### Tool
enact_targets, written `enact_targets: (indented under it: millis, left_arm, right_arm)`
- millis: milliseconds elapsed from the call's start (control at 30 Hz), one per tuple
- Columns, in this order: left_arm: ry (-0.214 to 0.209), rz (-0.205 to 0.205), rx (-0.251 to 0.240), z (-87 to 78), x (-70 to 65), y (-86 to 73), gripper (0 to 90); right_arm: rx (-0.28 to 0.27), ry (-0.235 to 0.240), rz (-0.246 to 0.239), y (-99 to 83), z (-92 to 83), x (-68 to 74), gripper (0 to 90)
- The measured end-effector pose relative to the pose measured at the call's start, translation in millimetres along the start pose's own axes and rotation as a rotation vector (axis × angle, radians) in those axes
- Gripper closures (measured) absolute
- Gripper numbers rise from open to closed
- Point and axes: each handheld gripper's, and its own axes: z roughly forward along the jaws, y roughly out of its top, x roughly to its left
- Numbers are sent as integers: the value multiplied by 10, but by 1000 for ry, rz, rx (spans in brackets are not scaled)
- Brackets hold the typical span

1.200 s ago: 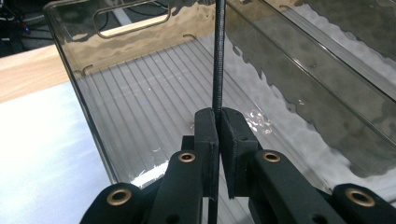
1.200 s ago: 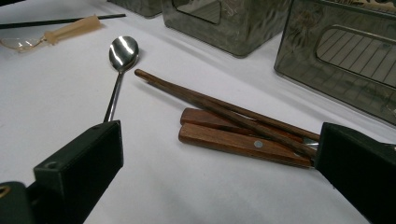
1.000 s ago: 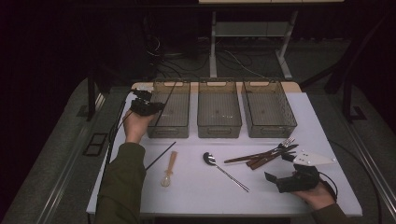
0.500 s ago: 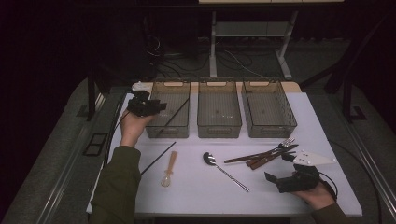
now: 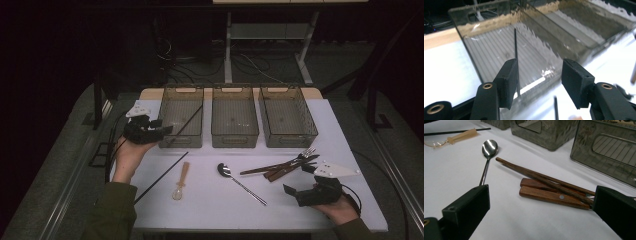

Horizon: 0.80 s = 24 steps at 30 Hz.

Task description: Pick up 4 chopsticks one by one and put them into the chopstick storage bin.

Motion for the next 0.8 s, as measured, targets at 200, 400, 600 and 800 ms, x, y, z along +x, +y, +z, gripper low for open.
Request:
enact_targets:
  millis: [200,400,600,800]
  left_arm:
    - [2,0,-3,-190,-120,-255,440]
    - [1,-9,2,-296,-215,-516,425]
    - [7,-26,28,-336,-237,-738,422]
    - [-2,-50,45,-398,-255,-957,465]
  right_arm:
    - [-1,1,-3,3,2,3,5]
    - [-3,2,-4,7,4,4,5]
    - [-3,5,-10,8,2,14,5]
    - [-1,3,-11,6,4,16,5]
